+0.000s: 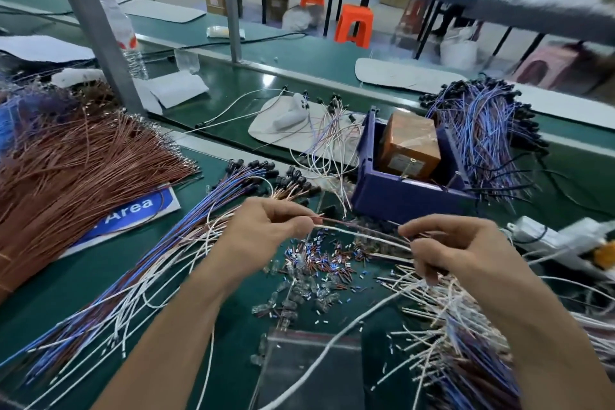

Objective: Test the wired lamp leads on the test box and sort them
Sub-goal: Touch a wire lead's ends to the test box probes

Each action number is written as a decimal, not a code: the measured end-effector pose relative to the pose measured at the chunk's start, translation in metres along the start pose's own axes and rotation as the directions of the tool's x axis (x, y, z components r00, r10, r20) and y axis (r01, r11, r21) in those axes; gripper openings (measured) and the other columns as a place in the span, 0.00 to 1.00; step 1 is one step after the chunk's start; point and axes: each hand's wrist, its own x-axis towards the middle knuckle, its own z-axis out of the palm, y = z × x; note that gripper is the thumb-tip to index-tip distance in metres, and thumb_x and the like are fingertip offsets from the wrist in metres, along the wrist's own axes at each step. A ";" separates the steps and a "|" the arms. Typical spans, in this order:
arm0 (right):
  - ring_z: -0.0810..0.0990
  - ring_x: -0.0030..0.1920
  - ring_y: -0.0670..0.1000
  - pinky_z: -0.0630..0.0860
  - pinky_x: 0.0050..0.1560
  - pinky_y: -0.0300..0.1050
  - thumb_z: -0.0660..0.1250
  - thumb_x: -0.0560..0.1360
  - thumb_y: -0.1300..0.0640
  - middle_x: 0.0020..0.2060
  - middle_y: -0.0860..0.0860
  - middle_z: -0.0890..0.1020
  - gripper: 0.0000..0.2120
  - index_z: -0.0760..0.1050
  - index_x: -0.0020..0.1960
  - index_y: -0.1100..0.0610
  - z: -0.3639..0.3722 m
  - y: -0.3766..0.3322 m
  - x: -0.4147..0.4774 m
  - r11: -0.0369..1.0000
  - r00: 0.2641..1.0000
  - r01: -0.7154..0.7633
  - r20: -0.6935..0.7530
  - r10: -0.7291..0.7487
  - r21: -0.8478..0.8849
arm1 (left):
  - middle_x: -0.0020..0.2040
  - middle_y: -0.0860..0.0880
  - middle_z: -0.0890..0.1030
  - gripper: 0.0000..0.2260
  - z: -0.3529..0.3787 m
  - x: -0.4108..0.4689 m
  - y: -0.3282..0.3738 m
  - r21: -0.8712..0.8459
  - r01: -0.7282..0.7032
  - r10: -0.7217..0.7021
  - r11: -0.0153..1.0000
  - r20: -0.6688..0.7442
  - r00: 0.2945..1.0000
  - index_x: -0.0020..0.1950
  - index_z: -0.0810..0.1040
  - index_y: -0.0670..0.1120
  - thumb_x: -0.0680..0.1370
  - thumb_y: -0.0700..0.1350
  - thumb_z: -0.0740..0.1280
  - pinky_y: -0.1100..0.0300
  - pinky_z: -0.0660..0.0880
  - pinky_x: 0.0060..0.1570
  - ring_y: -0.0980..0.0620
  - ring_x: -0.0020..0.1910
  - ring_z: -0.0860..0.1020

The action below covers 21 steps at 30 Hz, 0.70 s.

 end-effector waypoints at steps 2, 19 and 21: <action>0.81 0.37 0.55 0.82 0.45 0.44 0.81 0.67 0.59 0.42 0.61 0.85 0.18 0.85 0.56 0.57 -0.010 0.012 -0.014 0.932 0.998 -0.043 0.060 0.023 0.360 | 0.40 0.49 0.87 0.10 0.005 0.001 0.004 -0.052 0.003 -0.003 0.999 -0.007 1.000 0.44 0.89 0.55 0.77 0.40 0.74 0.69 0.77 0.41 0.59 0.39 0.83; 0.82 0.47 0.36 0.75 0.47 0.28 0.70 0.77 0.55 0.44 0.34 0.85 0.11 0.83 0.56 0.41 0.012 -0.022 -0.024 0.898 0.914 0.101 -0.317 -0.254 -0.429 | 0.37 0.60 0.85 0.08 0.089 0.005 0.037 0.130 -0.298 0.289 0.946 0.090 0.953 0.46 0.87 0.62 0.76 0.47 0.76 0.66 0.76 0.35 0.62 0.34 0.80; 0.83 0.41 0.39 0.78 0.44 0.36 0.70 0.78 0.59 0.40 0.39 0.86 0.10 0.84 0.52 0.45 0.009 -0.024 -0.017 0.930 0.964 0.058 -0.223 -0.147 -0.364 | 0.38 0.57 0.86 0.09 0.089 0.008 0.041 0.117 -0.303 0.290 0.946 0.117 0.950 0.46 0.86 0.65 0.76 0.49 0.76 0.61 0.77 0.36 0.58 0.34 0.81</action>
